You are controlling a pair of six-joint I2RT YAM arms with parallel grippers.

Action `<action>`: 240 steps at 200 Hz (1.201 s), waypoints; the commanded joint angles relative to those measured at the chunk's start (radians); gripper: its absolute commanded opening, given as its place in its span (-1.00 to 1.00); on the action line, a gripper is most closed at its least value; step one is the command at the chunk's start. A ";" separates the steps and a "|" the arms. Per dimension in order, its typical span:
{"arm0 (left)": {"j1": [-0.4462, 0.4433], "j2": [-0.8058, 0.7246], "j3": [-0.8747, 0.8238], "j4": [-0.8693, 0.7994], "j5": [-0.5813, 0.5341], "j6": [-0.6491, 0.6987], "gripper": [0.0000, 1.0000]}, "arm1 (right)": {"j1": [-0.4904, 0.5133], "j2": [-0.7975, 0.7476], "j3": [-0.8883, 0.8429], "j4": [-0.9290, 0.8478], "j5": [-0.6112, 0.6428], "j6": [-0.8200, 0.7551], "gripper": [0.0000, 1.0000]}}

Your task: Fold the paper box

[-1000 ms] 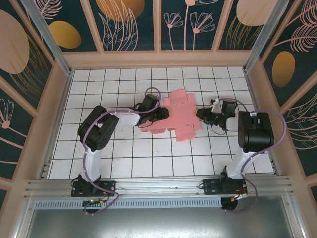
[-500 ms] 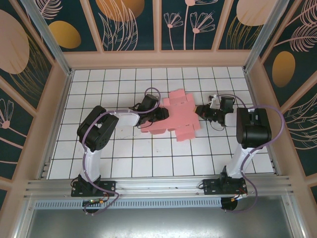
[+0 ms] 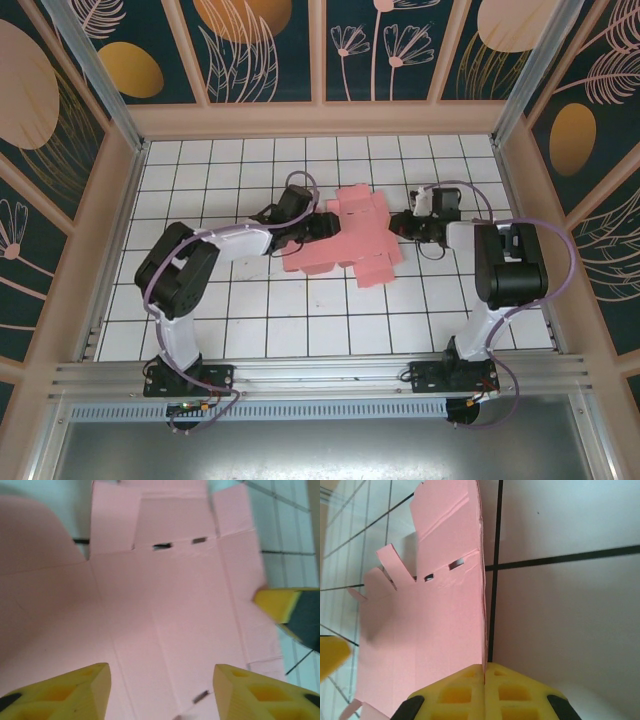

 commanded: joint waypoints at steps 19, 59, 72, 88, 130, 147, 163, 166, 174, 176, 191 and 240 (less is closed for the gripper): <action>0.008 -0.065 -0.023 -0.032 -0.046 0.018 0.18 | 0.070 -0.029 0.112 -0.188 0.225 -0.093 -1.00; 0.021 -0.079 -0.065 -0.016 -0.054 0.021 0.22 | 0.140 -0.040 0.209 -0.324 0.435 -0.137 -1.00; 0.026 -0.073 -0.078 0.000 -0.044 0.012 0.23 | 0.158 -0.042 0.234 -0.361 0.497 -0.153 -1.00; 0.027 -0.059 -0.085 0.016 -0.034 0.000 0.25 | 0.177 -0.040 0.263 -0.403 0.561 -0.176 -1.00; 0.028 -0.009 -0.097 0.054 -0.027 -0.031 0.24 | 0.238 -0.006 0.337 -0.489 0.752 -0.235 -1.00; 0.030 0.005 -0.107 0.067 -0.026 -0.042 0.23 | 0.268 0.016 0.367 -0.516 0.849 -0.244 -1.00; 0.030 0.014 -0.111 0.075 -0.020 -0.046 0.23 | 0.307 0.046 0.397 -0.542 0.970 -0.247 -1.00; 0.029 0.014 -0.109 0.076 -0.021 -0.046 0.24 | 0.316 0.053 0.402 -0.546 0.995 -0.247 -1.00; 0.029 0.020 -0.111 0.077 -0.020 -0.048 0.24 | 0.337 0.075 0.415 -0.556 1.054 -0.249 -1.00; 0.028 0.021 -0.111 0.078 -0.019 -0.048 0.23 | 0.343 0.082 0.418 -0.559 1.068 -0.249 -1.00; 0.029 0.031 -0.111 0.085 -0.008 -0.051 0.23 | 0.377 0.129 0.438 -0.577 1.142 -0.248 -1.00; 0.029 0.042 -0.109 0.091 0.003 -0.052 0.22 | 0.465 0.275 0.504 -0.633 1.333 -0.208 -1.00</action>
